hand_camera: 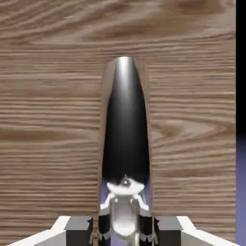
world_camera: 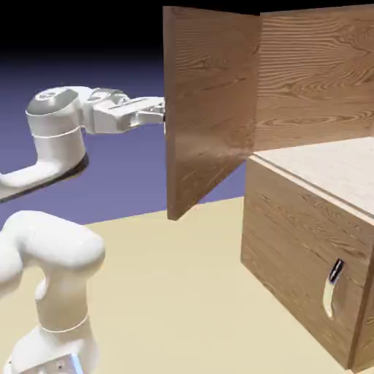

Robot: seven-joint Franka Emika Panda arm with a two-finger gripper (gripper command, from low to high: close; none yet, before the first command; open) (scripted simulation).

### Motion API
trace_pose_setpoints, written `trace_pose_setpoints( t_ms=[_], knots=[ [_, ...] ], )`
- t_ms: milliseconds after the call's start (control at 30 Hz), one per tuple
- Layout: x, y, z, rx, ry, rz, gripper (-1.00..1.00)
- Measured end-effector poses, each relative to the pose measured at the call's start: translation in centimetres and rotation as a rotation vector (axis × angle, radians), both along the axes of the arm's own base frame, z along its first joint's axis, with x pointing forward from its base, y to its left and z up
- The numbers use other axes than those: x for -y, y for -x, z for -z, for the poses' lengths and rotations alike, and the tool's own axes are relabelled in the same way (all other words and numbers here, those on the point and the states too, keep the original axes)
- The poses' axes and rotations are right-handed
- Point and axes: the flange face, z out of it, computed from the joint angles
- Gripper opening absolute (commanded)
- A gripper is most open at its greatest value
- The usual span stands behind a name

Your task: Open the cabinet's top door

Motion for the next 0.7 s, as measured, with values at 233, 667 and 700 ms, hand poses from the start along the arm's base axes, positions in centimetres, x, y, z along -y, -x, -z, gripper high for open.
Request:
trace_pose_setpoints(
  t_ms=[233,667,700],
  knots=[
    [-6.2,1.7,0.0,0.0,0.0,0.142,-1.0],
    [-20.2,2.4,0.0,0.0,0.0,0.45,-1.0],
    [-21.1,2.3,0.0,0.0,0.0,0.47,-1.0]
  ],
)
